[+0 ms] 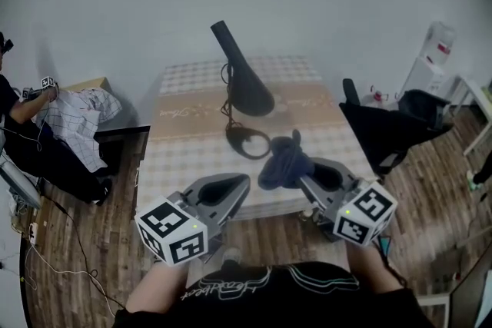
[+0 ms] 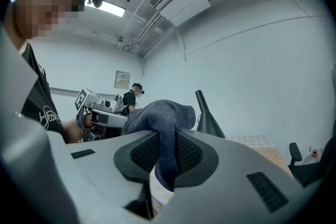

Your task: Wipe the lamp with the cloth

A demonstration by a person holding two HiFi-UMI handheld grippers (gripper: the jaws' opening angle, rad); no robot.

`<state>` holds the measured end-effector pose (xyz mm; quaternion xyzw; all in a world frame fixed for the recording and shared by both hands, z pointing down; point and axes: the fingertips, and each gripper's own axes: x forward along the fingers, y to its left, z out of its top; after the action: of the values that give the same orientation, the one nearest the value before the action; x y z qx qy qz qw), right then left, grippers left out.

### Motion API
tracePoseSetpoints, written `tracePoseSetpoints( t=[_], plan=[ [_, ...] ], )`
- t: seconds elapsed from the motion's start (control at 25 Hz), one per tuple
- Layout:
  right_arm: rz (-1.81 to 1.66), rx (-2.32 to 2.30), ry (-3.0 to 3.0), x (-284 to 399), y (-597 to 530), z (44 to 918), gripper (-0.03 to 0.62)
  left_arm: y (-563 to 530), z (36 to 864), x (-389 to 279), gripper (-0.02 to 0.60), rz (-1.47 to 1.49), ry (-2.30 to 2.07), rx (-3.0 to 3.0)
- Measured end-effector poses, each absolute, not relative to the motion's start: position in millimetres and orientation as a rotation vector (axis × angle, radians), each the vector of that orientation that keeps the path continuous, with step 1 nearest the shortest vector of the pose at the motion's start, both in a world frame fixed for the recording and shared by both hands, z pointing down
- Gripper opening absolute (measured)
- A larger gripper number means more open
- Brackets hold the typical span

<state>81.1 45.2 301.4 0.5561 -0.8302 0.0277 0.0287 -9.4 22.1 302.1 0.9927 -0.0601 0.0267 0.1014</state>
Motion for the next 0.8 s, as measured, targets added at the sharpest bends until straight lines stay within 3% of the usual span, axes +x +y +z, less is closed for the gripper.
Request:
tracePoseSetpoints(
  t=[0.8],
  plan=[
    [-0.284, 1.754, -2.259, 42, -146, 247, 0.057, -164, 302, -39, -0.002, 0.037, -0.059, 2.902]
  ],
)
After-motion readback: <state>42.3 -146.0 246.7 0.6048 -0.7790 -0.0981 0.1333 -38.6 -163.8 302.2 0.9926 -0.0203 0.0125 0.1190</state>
